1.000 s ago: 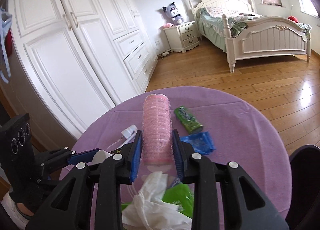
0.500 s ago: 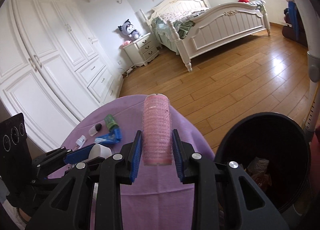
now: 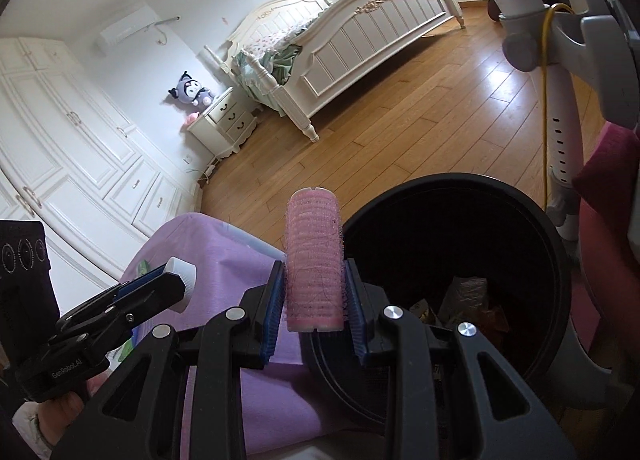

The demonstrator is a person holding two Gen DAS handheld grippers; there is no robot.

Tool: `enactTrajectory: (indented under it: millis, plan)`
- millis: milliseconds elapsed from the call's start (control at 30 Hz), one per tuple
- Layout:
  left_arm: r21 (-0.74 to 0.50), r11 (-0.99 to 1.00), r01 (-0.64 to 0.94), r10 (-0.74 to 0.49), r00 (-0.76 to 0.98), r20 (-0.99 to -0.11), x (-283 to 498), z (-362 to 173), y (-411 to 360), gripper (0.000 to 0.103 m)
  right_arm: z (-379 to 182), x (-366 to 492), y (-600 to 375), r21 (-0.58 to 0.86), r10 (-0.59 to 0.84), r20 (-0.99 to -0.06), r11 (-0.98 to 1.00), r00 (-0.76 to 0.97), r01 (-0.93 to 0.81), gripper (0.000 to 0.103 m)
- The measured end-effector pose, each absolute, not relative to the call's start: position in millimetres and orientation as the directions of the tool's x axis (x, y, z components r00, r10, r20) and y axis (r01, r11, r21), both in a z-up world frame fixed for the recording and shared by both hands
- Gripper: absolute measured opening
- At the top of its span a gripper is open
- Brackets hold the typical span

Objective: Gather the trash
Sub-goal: 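Carry the white lid and pink roller over the black bin, then open both grippers to drop the lid and roller into the bin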

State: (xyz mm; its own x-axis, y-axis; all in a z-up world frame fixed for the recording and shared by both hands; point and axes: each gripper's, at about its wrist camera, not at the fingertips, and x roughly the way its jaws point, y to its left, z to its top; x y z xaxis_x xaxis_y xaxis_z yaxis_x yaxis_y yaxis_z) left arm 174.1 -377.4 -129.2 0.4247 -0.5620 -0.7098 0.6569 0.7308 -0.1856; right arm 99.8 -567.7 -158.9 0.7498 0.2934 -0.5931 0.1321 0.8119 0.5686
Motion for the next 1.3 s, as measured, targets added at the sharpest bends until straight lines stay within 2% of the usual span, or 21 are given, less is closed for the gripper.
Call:
enactTrajectory:
  millis: [467, 833, 867, 900, 933, 967, 1000, 1100, 1233, 1300]
  plan:
    - [-0.194, 0.706, 0.681, -0.554, 0.361, -0.750, 180.2, -156.9, -430.1, 0.038, -192.6, 89.0, -603.9, 0.597, 0.297, -0.617, 0.779, 0.728, 0.189, 0.029]
    - [-0.178, 0.681, 0.711, -0.564, 0.352, -0.747, 174.6, -154.9, -451.3, 0.038, -200.1, 80.6, -622.6, 0.600, 0.259, -0.638, 0.758, 0.725, 0.256, 0.032]
    - [-0.178, 0.678, 0.713, -0.563, 0.349, -0.749, 174.3, -155.0, -452.8, 0.040, -201.2, 79.8, -624.0, 0.601, 0.259, -0.642, 0.754, 0.722, 0.264, 0.033]
    - [-0.176, 0.678, 0.714, -0.562, 0.349, -0.749, 173.8, -154.6, -453.1, 0.050, -201.5, 79.1, -624.9, 0.599, 0.255, -0.648, 0.752, 0.718, 0.273, 0.034]
    - [-0.168, 0.683, 0.711, -0.558, 0.360, -0.748, 172.6, -153.7, -453.1, 0.058, -202.3, 77.7, -625.8, 0.597, 0.249, -0.652, 0.750, 0.716, 0.283, 0.039]
    - [-0.157, 0.690, 0.706, -0.555, 0.377, -0.742, 170.6, -152.1, -452.9, 0.070, -202.2, 76.0, -625.6, 0.599, 0.247, -0.654, 0.747, 0.715, 0.289, 0.046]
    - [-0.149, 0.694, 0.704, -0.554, 0.391, -0.735, 168.8, -150.1, -452.3, 0.078, -202.7, 74.1, -626.5, 0.601, 0.246, -0.654, 0.743, 0.715, 0.294, 0.049]
    - [-0.128, 0.697, 0.706, -0.553, 0.416, -0.722, 163.9, -142.3, -449.4, 0.087, -199.8, 69.7, -623.4, 0.598, 0.241, -0.658, 0.743, 0.713, 0.301, 0.053]
    - [-0.102, 0.698, 0.709, -0.553, 0.443, -0.706, 156.3, -129.5, -441.6, 0.091, -193.3, 66.1, -616.1, 0.591, 0.231, -0.659, 0.748, 0.716, 0.302, 0.060]
    - [-0.093, 0.701, 0.707, -0.554, 0.457, -0.696, 152.4, -122.9, -434.3, 0.092, -190.0, 66.3, -610.5, 0.593, 0.237, -0.658, 0.748, 0.715, 0.297, 0.060]
